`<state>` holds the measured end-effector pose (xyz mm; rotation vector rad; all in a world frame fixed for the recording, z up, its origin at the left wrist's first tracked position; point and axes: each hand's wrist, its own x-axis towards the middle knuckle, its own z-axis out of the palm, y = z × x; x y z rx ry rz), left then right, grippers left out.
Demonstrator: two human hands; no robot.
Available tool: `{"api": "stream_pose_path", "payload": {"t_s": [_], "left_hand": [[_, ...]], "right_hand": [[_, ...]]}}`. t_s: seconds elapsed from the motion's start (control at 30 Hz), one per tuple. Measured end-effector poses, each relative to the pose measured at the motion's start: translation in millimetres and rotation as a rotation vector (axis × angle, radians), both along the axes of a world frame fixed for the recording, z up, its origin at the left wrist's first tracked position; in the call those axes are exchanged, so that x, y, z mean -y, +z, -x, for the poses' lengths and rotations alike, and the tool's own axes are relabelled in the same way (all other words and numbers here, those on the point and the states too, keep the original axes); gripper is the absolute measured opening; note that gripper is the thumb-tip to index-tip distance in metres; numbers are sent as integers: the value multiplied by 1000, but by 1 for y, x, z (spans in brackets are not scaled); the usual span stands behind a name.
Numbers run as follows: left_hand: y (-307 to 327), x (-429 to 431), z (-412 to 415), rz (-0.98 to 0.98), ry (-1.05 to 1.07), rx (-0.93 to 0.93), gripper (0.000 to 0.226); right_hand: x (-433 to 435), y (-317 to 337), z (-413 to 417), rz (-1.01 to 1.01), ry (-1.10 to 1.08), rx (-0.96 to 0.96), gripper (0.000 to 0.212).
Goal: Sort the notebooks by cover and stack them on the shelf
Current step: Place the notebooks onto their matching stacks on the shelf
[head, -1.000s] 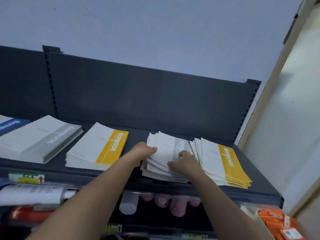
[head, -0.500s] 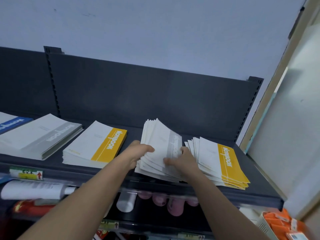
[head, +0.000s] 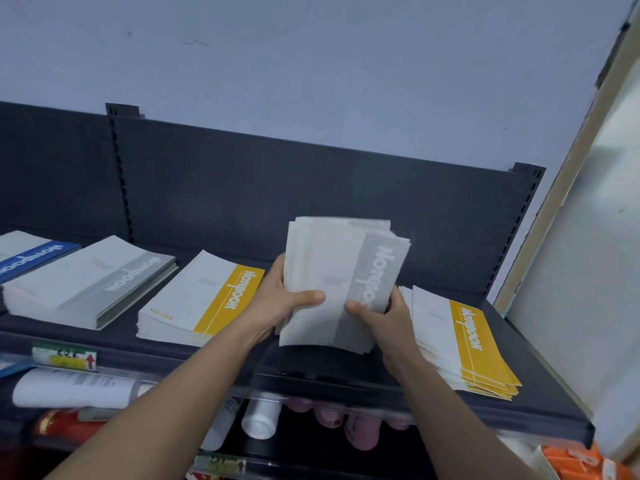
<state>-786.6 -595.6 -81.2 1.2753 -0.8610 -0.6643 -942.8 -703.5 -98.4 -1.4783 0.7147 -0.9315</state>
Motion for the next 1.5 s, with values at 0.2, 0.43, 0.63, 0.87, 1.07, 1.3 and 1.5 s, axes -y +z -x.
{"api": "stream_pose_path", "payload": {"t_s": [0.2, 0.43, 0.63, 0.87, 1.07, 1.3, 1.5], "left_hand": [[-2, 8, 7, 82, 74, 43, 77], [2, 18, 3, 13, 39, 26, 82], [-9, 17, -4, -35, -68, 54, 96], [-15, 19, -3, -49, -2, 51, 84], [-19, 16, 2, -82, 27, 115, 74], [-17, 16, -6, -147, 27, 262, 79], [-18, 14, -10, -135, -4, 271, 88]], "right_hand": [[-4, 5, -6, 89, 3, 41, 72], [-6, 6, -17, 108, -62, 59, 73], [-7, 5, -15, 109, -65, 55, 82], [-12, 1, -11, 92, -37, 4, 50], [-15, -4, -9, 83, -38, -10, 45], [-27, 48, -22, 697, -429, -78, 84], [-35, 108, -28, 1335, -234, -741, 87]]}}
